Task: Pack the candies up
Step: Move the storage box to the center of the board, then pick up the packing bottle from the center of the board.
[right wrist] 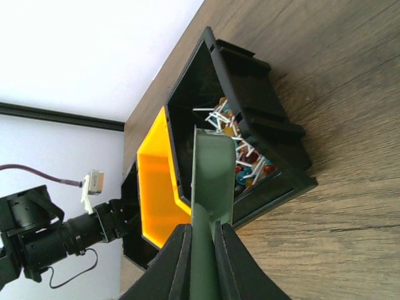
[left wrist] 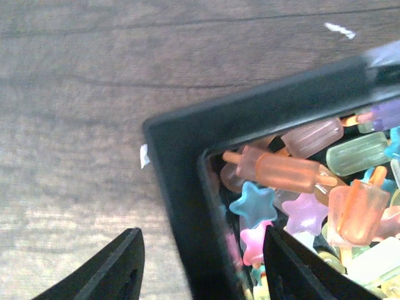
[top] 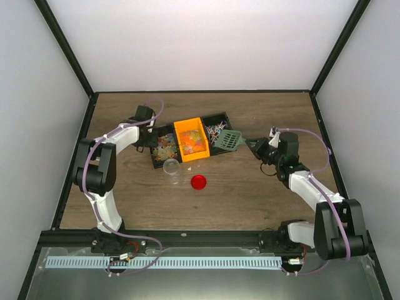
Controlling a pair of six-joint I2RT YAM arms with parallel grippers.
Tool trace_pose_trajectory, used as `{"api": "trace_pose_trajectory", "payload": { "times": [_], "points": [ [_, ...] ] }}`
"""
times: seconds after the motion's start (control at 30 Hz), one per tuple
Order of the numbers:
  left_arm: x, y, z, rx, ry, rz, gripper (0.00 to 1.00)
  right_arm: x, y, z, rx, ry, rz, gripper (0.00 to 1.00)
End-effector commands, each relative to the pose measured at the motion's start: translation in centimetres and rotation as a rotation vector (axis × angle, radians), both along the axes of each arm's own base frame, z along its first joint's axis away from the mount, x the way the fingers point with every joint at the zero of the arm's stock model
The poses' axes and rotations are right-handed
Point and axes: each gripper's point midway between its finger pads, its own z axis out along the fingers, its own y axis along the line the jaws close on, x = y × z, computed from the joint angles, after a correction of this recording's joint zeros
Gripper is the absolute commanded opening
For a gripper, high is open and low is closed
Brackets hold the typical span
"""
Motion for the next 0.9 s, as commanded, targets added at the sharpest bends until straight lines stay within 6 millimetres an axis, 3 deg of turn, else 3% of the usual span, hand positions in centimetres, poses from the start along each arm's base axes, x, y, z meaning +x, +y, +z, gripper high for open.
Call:
{"api": "trace_pose_trajectory", "payload": {
  "times": [0.0,0.1,0.3,0.37,0.47,0.57,0.73,0.87],
  "points": [
    [-0.5,0.5,1.3,-0.015,-0.048,0.052,0.58,0.1,0.6,3.9,0.031,-0.120,-0.002,0.01],
    [-0.1,0.4,2.9,-0.032,-0.110,0.065,0.71,-0.3,0.4,5.1,0.022,-0.159,-0.006,0.01],
    [1.0,-0.4,7.2,-0.107,-0.229,0.073,0.83,-1.1,0.1,6.6,-0.014,-0.199,-0.001,0.01],
    [1.2,-1.2,9.2,-0.160,-0.268,0.059,0.84,-1.4,0.0,6.9,-0.024,-0.212,-0.007,0.01],
    [0.9,-1.5,11.4,-0.190,-0.286,0.063,0.66,-1.5,-0.3,6.8,-0.039,-0.212,-0.015,0.01],
    [-0.7,-2.4,12.5,-0.222,-0.270,0.032,0.62,-1.7,-0.3,6.4,-0.047,-0.204,-0.014,0.01],
    [-5.4,-5.6,12.9,-0.319,-0.236,-0.077,0.58,-1.9,0.1,6.0,-0.037,-0.197,0.016,0.01],
    [-8.7,-6.9,13.4,-0.307,-0.220,-0.119,0.58,-2.0,0.7,6.1,-0.021,-0.195,0.047,0.01]
  ]
}}
